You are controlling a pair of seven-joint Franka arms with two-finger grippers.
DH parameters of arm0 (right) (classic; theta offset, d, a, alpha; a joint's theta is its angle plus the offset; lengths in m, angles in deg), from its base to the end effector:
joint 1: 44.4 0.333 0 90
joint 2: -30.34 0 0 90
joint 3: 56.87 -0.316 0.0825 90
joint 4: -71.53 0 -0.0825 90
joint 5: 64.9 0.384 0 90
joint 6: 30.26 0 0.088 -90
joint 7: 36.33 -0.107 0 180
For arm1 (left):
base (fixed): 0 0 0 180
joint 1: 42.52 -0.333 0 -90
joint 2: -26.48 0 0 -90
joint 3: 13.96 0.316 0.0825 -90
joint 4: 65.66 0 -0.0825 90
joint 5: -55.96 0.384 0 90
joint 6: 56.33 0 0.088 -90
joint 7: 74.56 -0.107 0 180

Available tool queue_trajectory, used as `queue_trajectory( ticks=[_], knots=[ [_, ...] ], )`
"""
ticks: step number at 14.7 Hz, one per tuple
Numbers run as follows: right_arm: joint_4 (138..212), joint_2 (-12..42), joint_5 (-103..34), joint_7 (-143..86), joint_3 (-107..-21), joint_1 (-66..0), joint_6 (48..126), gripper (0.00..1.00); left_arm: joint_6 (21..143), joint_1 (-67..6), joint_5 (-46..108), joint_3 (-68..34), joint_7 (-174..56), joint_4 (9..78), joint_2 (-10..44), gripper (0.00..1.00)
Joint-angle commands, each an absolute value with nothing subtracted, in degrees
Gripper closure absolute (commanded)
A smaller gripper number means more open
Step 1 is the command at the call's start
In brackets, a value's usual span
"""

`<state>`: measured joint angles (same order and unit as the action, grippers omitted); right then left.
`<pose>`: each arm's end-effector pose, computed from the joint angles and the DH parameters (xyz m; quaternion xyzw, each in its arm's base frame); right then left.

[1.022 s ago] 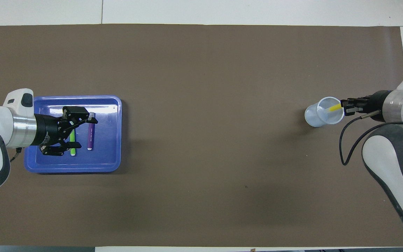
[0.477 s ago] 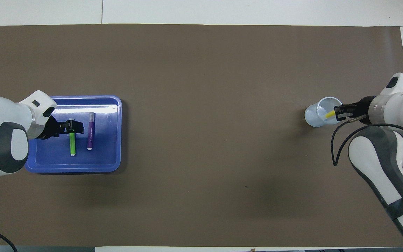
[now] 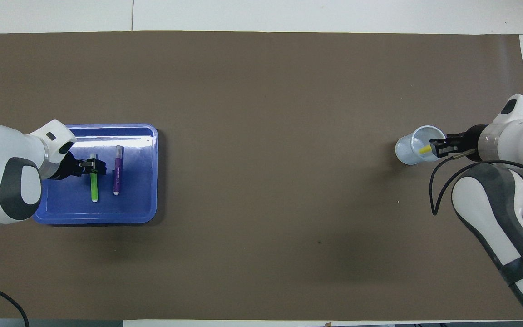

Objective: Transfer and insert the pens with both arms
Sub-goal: 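Insert the yellow pen into the cup and open the right gripper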

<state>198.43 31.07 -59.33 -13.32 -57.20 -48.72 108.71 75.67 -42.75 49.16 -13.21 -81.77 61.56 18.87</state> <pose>0.5454 -0.0377 0.4052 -0.9844 -0.1316 -0.1166 0.0088 0.5368 0.0067 0.3120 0.9987 -0.0136 -0.0215 0.0439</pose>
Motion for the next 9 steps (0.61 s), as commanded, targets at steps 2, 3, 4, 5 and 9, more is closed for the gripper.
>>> queue_trajectory(
  ticks=[2, 3, 4, 5, 9],
  knots=[
    [196.96, 30.78, -60.24, -13.47, -57.92, -49.85, 108.88, 0.0, 76.91, -43.22, 50.42, -13.52, -82.29, 61.87, 18.22, 0.4],
    [196.17, 30.61, -60.24, -13.47, -57.92, -49.76, 107.92, 0.0, 77.0, -43.22, 50.42, -13.52, -82.29, 61.96, 18.14, 0.44],
    [194.77, 30.6, -60.24, -13.65, -57.92, -49.76, 106.34, 0.0, 77.26, -43.22, 50.42, -13.52, -82.29, 62.05, 18.05, 0.46],
    [193.19, 30.6, -60.24, -14.35, -57.84, -49.76, 104.06, 0.0, 77.52, -43.22, 50.42, -13.52, -82.29, 62.14, 18.05, 0.49],
    [184.76, 30.78, -60.41, -22.59, -57.84, -49.58, 92.21, 0.0, 77.61, -43.31, 50.42, -13.43, -82.29, 62.14, 17.96, 0.63]
  ],
)
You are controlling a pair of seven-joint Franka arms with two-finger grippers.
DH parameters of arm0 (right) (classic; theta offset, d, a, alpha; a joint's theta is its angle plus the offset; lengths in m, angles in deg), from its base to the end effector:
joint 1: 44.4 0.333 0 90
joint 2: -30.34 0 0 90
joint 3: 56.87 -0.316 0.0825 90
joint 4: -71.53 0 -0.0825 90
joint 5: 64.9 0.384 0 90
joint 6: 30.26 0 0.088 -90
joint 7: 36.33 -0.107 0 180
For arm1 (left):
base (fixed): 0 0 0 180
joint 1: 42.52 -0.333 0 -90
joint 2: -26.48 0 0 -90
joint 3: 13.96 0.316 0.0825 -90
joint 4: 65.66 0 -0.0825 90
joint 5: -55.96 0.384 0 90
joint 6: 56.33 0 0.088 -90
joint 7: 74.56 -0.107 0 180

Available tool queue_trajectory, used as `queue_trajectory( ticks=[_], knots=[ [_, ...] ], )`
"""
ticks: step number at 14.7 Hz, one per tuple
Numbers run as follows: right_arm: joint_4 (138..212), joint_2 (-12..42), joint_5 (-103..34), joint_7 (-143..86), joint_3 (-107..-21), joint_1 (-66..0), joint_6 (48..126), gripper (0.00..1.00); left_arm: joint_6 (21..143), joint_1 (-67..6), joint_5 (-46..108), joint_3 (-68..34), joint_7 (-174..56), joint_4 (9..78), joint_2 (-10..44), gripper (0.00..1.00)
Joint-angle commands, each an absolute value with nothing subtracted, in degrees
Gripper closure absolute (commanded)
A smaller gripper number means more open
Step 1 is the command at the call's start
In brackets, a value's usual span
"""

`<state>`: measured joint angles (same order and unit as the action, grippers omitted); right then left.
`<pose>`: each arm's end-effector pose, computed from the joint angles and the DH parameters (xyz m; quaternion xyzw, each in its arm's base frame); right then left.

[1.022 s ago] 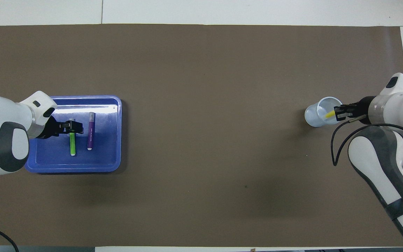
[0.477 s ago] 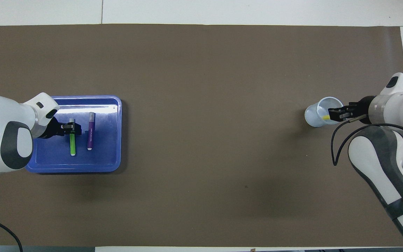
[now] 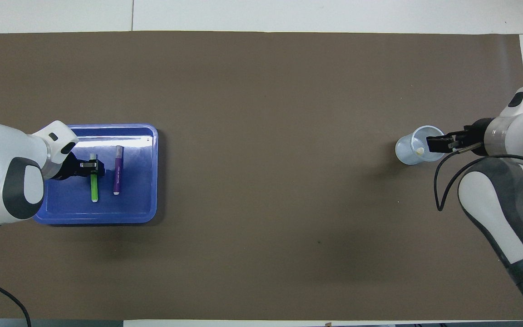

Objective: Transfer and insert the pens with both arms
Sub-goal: 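Insert the yellow pen into the cup and open the right gripper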

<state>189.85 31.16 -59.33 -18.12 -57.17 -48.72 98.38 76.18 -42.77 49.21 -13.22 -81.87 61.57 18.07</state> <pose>0.5626 -0.0367 0.4582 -0.9898 -0.0965 -0.1030 0.0212 0.5374 0.0070 0.3051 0.9987 -0.0142 -0.0242 0.0432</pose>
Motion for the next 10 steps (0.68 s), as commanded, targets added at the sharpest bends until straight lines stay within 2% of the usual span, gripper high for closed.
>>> queue_trajectory(
  ticks=[1, 4, 7, 10],
  knots=[
    [182.12, 30.61, -60.5, -25.14, -57.84, -49.58, 88.78, 0.0, 77.61, -43.31, 50.42, -13.43, -82.29, 62.14, 17.96, 0.69],
    [174.39, 29.73, -64.09, -31.47, -57.92, -48.8, 79.64, 0.0, 77.52, -43.31, 50.42, -13.34, -82.29, 62.14, 17.96, 1.0],
    [169.71, 29.64, -65.33, -37.01, -58.36, -46.69, 72.16, 0.0, 77.52, -43.4, 50.42, -13.17, -82.29, 62.05, 17.96, 1.0],
    [169.18, 30.77, -65.77, -38.35, -58.45, -44.75, 67.67, 0.0, 76.56, -44.36, 50.42, -13.08, -82.21, 61.26, 17.87, 1.0]
  ],
)
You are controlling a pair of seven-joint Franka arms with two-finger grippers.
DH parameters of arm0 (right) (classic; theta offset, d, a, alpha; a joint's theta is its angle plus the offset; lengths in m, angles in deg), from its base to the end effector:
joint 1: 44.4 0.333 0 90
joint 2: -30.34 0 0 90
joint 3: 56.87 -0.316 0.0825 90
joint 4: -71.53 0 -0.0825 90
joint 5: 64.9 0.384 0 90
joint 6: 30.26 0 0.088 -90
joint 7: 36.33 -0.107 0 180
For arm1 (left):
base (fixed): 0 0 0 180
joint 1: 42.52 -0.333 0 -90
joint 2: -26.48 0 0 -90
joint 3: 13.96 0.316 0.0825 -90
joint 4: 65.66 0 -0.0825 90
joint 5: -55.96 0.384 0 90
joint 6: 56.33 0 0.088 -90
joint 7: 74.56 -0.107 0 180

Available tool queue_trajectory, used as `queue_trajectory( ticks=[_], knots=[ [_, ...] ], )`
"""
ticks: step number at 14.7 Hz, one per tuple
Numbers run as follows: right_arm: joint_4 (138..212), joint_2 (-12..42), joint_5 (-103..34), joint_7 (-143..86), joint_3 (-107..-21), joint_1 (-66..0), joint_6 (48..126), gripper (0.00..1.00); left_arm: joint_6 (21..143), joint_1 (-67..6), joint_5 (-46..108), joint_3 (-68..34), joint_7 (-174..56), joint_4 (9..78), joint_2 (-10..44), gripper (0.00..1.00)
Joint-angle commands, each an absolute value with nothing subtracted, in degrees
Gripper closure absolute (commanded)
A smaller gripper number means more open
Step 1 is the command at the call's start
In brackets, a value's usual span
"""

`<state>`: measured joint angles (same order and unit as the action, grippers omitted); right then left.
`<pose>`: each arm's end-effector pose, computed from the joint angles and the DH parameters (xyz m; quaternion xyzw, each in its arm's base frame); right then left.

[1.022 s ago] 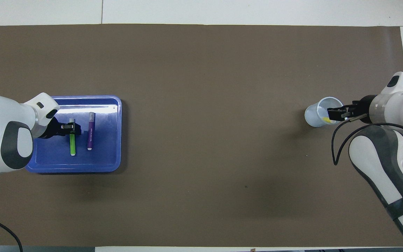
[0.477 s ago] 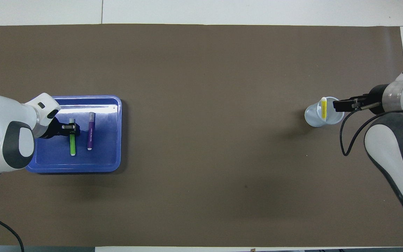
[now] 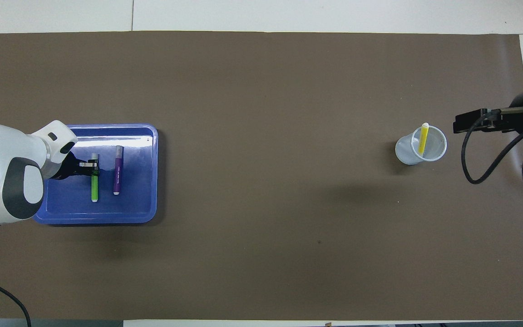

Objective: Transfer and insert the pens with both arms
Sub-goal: 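Insert the yellow pen into the cup and open the right gripper, then grasp the green pen with the left gripper and lift it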

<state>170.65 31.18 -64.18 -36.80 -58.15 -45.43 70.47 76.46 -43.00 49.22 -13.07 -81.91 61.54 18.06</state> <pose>0.5622 0.0036 0.5734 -0.9997 0.0030 -0.0213 0.0062 0.5380 0.0106 0.3056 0.9988 -0.0112 -0.0214 0.0428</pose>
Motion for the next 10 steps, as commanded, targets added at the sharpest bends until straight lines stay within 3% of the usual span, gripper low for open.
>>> queue_trajectory(
  ticks=[1, 10],
  knots=[
    [169.26, 31.56, -65.86, -38.87, -58.54, -44.49, 66.87, 0.0, 75.6, -44.54, 50.42, -13.08, -82.21, 60.56, 17.78, 1.0],
    [167.33, 34.47, -65.25, -40.37, -58.45, -43.78, 58.08, 0.0, 55.04, -43.75, 50.33, -13.34, -77.48, 47.3, 17.96, 1.0]
  ],
)
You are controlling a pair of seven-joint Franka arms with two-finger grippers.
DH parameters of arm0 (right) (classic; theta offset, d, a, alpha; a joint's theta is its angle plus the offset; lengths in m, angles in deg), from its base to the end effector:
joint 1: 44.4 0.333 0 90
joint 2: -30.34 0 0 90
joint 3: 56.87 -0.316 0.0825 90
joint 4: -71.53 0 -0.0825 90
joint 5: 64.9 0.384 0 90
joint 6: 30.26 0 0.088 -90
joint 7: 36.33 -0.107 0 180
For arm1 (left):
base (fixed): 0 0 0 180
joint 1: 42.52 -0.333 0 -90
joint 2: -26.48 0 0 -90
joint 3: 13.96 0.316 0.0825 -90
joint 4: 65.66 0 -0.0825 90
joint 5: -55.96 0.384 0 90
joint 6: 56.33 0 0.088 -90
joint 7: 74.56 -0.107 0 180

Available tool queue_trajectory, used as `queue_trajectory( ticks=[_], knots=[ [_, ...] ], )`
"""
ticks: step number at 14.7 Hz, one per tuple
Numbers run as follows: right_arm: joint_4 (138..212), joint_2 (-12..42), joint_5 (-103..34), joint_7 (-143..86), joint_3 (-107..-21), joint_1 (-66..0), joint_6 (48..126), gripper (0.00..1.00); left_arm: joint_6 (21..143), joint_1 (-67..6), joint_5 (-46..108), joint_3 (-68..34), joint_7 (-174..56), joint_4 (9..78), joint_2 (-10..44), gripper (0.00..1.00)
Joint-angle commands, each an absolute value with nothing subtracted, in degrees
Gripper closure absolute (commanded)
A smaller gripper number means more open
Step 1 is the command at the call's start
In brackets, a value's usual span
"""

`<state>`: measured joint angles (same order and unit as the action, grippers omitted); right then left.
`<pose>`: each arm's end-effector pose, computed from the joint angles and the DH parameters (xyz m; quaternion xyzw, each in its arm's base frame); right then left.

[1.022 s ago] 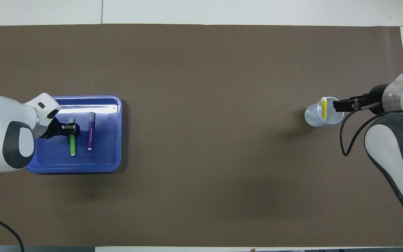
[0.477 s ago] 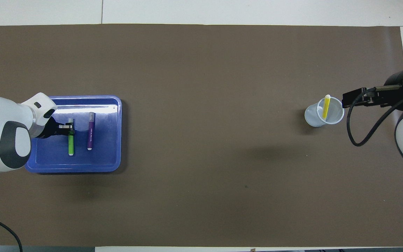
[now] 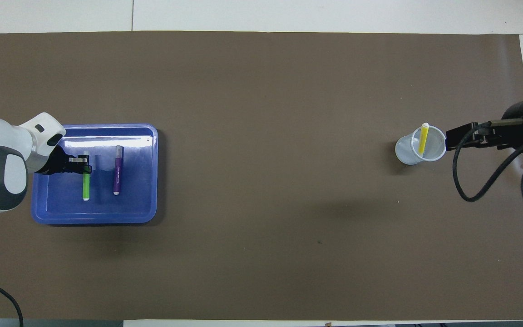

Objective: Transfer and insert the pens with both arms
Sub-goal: 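Grasp the green pen with the left gripper and lift it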

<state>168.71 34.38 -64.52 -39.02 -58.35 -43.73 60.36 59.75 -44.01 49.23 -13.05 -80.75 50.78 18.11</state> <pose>0.5308 0.0211 0.6046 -0.9997 0.0049 0.0221 0.0015 0.5608 0.0166 0.3634 0.9959 -0.0032 -0.0720 0.0550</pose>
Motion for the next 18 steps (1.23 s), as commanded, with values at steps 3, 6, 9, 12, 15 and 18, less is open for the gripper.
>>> queue_trajectory(
  ticks=[3, 6, 9, 12, 15, 18],
  knots=[
    [166.98, 34.47, -65.25, -40.63, -58.36, -43.87, 57.11, 0.0, 47.32, -42.0, 49.28, -13.78, -69.23, 42.81, 18.31, 1.0],
    [164.87, 33.6, -65.68, -40.72, -57.84, -43.43, 56.31, 0.0, 41.07, -40.59, 42.01, -13.78, -59.48, 39.21, 19.28, 1.0],
    [163.38, 32.8, -65.69, -40.63, -53.89, -40.46, 56.14, 0.0, 37.27, -39.62, 34.63, -14.13, -45.25, 36.56, 21.46, 1.0],
    [163.29, 32.8, -66.21, -40.63, -53.53, -40.27, 55.7, 0.0, 37.79, -37.87, 27.15, -15.36, -25.67, 37.09, 25.33, 1.0],
    [163.37, 32.89, -67.45, -40.63, -53.71, -40.53, 55.53, 0.0, 38.76, -35.14, 20.91, -15.45, -11.77, 37.09, 27.88, 1.0],
    [164.16, 33.42, -66.83, -40.63, -53.97, -40.88, 55.61, 0.0, 40.25, -34.0, 13.27, -15.54, -0.68, 37.87, 29.21, 1.0]
  ],
)
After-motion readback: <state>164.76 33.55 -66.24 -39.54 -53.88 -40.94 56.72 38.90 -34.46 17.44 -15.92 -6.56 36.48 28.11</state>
